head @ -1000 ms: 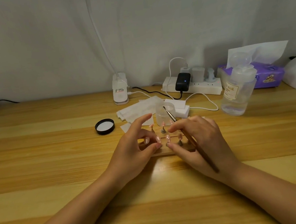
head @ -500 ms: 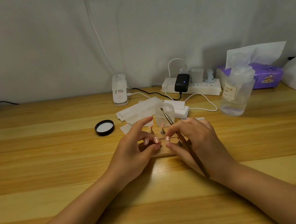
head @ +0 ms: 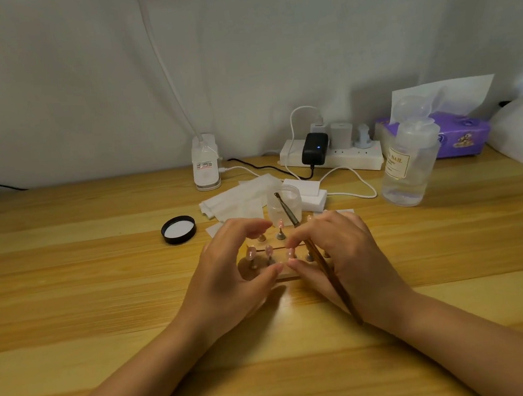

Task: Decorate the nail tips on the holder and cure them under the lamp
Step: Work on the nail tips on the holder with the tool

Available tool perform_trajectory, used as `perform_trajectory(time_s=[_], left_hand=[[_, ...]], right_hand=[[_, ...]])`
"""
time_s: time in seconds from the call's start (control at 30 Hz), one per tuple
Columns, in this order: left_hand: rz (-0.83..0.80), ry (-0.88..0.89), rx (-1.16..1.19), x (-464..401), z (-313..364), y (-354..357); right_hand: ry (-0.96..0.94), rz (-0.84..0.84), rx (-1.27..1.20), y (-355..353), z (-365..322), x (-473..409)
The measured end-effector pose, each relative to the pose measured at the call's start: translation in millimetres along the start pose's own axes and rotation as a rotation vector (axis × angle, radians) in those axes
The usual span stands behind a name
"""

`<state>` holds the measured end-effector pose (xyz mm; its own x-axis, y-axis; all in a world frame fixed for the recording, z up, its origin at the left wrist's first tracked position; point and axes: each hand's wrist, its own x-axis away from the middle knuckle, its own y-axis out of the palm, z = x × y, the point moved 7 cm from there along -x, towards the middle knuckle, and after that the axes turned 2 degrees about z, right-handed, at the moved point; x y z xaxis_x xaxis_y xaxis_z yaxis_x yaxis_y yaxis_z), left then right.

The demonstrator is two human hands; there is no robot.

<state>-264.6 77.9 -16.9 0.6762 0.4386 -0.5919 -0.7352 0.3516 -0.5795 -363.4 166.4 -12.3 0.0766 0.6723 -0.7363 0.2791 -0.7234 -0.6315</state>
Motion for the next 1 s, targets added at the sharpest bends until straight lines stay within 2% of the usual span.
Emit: perform_trajectory(time_s=[0.2,0.43,0.73,1.0], left_hand=[[0.020,0.077,-0.003,0.2,6.1,-1.4],[0.076,0.209,-0.074,1.7,14.4,-2.5],[0.058,0.190,-0.057,3.8,12.8,-3.3],[0.198,0.147,0.087,3.1,12.1,-16.7]], right_hand=[[-0.062,0.110,-0.056,-7.8,-7.1,-0.2],[-0.086,0.145,-0.141,-11.5,-10.9,0.0],[-0.102,0.134,-0.213,-9.5,-13.0,0.3],[-0.025,0.149,-0.223,-20.7,-13.2,-9.5]])
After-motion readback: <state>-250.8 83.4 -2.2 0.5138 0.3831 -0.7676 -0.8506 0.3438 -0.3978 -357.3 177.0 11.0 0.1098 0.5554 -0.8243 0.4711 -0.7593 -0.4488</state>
